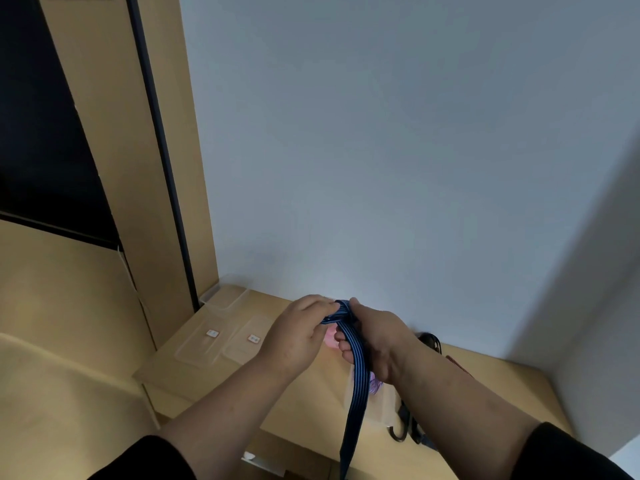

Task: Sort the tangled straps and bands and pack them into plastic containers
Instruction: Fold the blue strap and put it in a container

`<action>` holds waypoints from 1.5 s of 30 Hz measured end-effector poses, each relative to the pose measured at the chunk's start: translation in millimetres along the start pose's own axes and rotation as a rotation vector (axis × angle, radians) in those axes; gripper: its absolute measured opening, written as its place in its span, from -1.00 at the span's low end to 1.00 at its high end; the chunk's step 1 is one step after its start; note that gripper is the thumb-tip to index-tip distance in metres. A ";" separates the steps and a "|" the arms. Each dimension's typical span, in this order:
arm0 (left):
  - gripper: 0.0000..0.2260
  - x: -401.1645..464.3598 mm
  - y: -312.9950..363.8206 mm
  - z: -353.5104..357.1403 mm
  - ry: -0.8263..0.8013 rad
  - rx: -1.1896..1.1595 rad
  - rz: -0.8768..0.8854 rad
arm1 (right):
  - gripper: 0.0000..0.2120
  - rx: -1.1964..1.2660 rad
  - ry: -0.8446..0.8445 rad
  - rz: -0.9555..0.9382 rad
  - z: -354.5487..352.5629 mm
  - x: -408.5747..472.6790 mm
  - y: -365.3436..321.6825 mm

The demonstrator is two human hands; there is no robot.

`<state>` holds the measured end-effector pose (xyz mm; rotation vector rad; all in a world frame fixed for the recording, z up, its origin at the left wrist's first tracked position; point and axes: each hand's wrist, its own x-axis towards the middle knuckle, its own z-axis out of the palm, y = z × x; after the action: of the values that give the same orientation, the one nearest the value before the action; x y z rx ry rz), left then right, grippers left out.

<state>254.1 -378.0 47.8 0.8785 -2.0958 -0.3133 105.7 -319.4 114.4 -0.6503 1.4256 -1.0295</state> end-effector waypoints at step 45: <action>-0.78 -3.9 51.0 -36.5 0.071 -1.129 -0.750 | -0.89 -0.276 0.090 -0.701 21.5 -38.6 1.8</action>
<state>259.5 -335.5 93.7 0.8512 -1.0917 -1.6127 132.4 -289.7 133.3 -1.3829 1.4599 -1.4190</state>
